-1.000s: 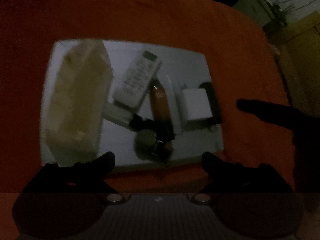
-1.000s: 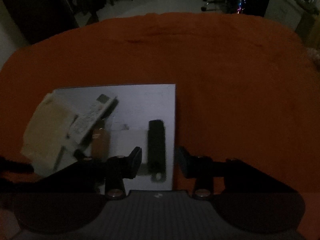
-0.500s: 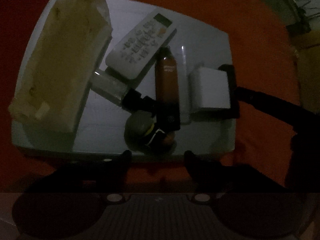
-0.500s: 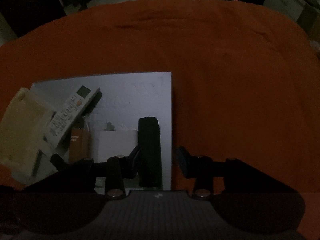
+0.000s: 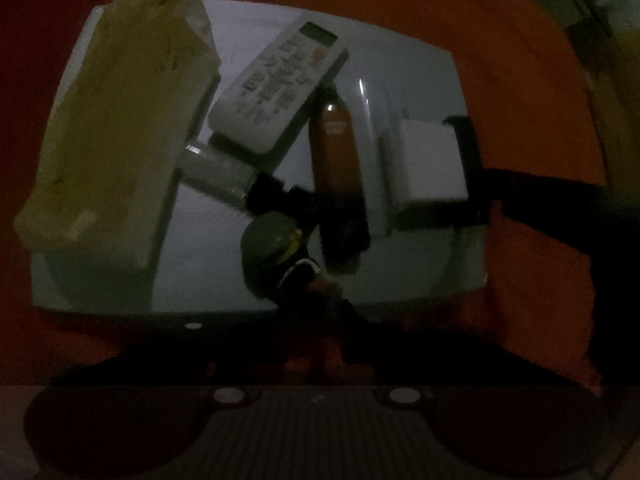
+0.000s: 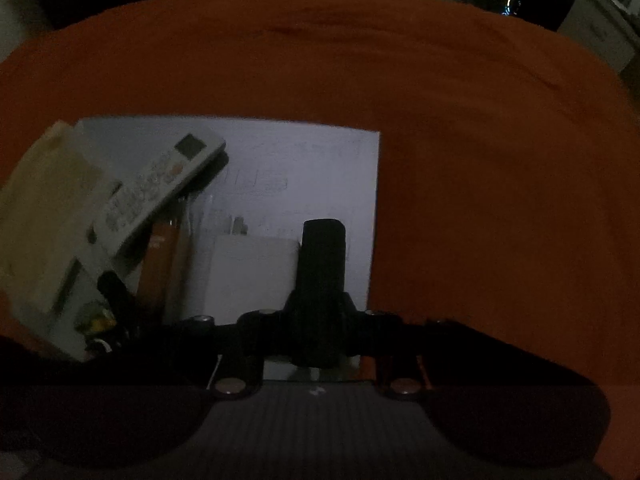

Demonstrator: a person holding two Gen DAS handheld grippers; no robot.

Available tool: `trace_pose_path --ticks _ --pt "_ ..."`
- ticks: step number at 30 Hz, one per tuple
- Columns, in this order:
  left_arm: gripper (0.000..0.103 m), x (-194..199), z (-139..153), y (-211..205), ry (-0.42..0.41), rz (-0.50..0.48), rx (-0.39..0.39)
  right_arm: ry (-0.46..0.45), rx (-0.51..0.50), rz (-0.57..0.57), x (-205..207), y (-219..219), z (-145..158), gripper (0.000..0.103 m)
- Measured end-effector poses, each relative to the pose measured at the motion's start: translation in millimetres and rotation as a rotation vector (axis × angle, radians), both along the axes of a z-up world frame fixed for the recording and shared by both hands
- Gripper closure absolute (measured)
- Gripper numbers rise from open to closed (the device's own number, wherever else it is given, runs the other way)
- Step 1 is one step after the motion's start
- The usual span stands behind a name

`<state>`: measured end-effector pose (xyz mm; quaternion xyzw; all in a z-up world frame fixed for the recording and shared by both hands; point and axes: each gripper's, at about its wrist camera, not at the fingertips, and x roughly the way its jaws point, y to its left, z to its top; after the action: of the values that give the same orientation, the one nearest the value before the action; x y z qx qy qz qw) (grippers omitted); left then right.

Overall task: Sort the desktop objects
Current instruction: 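Grasp the dark masked figurine with the left tool while the right tool grasps the black cylinder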

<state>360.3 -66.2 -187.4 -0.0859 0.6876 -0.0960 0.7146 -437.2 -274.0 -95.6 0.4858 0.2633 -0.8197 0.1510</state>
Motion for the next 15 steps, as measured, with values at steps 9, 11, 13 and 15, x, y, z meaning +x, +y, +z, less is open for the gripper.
trace_pose_path --ticks 9,11,13,15 --pt "0.085 0.2 4.1 17.3 0.063 -0.024 0.016 -0.065 0.012 -0.106 4.5 14.2 10.4 0.095" --pt "0.074 3.6 0.9 21.2 0.075 0.001 -0.002 -0.058 0.017 -0.131 0.9 16.7 8.1 0.085" --pt "0.056 6.7 3.8 19.8 0.053 0.012 0.006 -0.045 -0.003 -0.147 -3.1 19.3 11.3 0.067" --pt "0.047 9.9 6.6 17.5 0.029 0.024 0.015 -0.05 -0.04 -0.152 -7.1 20.9 14.2 0.052"
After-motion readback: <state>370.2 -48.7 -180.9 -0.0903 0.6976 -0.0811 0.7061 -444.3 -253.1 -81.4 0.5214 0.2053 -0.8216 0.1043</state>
